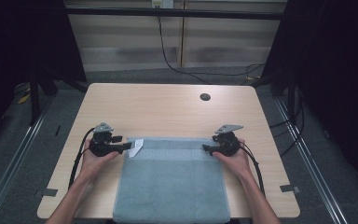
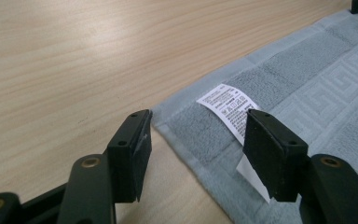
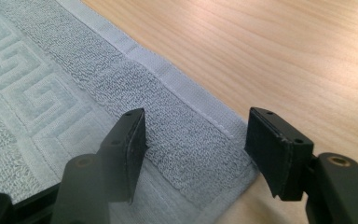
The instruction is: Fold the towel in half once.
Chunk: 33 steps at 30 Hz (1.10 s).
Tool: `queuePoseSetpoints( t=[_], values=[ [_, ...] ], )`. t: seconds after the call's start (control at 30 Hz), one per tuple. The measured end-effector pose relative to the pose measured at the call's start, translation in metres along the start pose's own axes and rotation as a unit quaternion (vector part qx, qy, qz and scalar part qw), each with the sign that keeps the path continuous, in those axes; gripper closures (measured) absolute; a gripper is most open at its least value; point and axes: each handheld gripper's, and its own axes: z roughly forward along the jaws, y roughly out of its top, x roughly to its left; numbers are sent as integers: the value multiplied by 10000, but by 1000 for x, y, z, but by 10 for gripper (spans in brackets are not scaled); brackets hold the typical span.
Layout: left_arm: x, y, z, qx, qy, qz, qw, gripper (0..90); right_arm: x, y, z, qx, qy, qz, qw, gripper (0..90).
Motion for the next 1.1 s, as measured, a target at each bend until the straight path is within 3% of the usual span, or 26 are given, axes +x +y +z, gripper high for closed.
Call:
queuePoseSetpoints(
  t=[0.07,0.2,0.3,0.4,0.47,0.57,0.6,0.67,0.73,0.9,1.1],
  values=[
    [-1,1,6,41,-5,15,10000,410,1,1,-1,27,24,-34,10000,451],
    [-5,0,15,254,-41,200,9995,364,4,1,-3,29,200,-136,9997,674],
    [-4,-1,19,298,57,283,9991,324,3,0,-4,29,364,-6,9993,778],
    [-4,0,22,249,100,235,9994,315,1,-1,-4,-18,444,91,9990,822],
    [-10,0,23,356,206,539,9977,311,1,-1,-4,-12,446,114,9989,831],
    [-14,-1,24,348,168,620,9973,359,1,-2,-4,-25,486,137,9987,832],
    [-14,-1,23,294,107,652,9974,444,1,-2,-4,-36,482,145,9987,832],
    [-17,-3,23,211,20,711,9972,484,2,-2,-4,-39,472,97,9988,832],
    [-20,-3,22,248,-96,791,9965,634,3,-2,-4,-23,408,57,9991,832],
    [-22,-3,22,247,-341,672,9968,818,4,-2,-4,-45,448,155,9989,842],
    [-15,-5,20,253,-532,463,9972,825,5,-2,-3,-75,476,208,9986,854]
  ],
)
